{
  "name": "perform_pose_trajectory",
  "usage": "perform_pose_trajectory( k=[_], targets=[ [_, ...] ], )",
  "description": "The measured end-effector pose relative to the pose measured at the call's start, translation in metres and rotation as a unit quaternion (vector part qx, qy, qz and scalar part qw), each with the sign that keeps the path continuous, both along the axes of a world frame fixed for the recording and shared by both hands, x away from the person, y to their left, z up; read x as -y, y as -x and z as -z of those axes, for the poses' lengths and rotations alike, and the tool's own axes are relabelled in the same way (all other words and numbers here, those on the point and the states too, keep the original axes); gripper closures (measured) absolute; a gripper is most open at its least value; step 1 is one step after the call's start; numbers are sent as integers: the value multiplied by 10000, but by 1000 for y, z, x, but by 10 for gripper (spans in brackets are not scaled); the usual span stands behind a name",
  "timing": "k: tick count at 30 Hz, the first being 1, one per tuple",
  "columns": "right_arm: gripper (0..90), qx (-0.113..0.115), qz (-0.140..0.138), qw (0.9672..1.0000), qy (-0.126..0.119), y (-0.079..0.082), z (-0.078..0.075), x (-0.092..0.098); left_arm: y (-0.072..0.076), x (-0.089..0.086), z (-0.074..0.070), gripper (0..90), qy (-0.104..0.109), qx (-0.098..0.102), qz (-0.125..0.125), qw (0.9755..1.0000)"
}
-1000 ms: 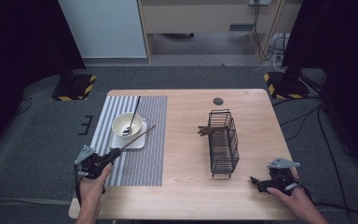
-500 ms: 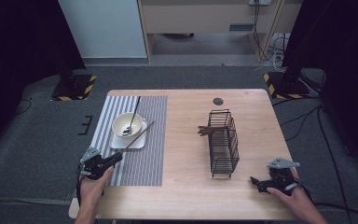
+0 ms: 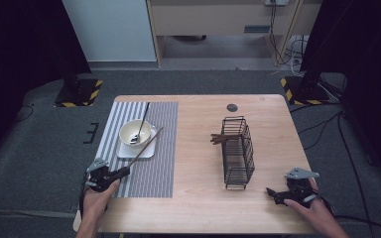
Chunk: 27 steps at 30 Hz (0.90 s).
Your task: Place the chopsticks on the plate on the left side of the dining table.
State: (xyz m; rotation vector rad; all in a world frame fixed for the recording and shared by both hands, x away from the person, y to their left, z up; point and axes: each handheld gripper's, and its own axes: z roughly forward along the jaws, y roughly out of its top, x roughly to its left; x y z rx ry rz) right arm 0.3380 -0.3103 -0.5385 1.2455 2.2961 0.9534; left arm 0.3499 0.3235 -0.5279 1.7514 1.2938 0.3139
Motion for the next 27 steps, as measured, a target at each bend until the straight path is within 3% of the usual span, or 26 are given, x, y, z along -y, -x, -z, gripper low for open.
perform_pose_trajectory(
  k=[5,27],
  targets=[
    [2,-2,2,10000,-1,0,0,0,-2,0,4,826,-208,-190,39,9996],
    [2,0,0,10000,1,0,0,0,-3,-4,5,788,-347,-143,-185,9991]
  ],
)
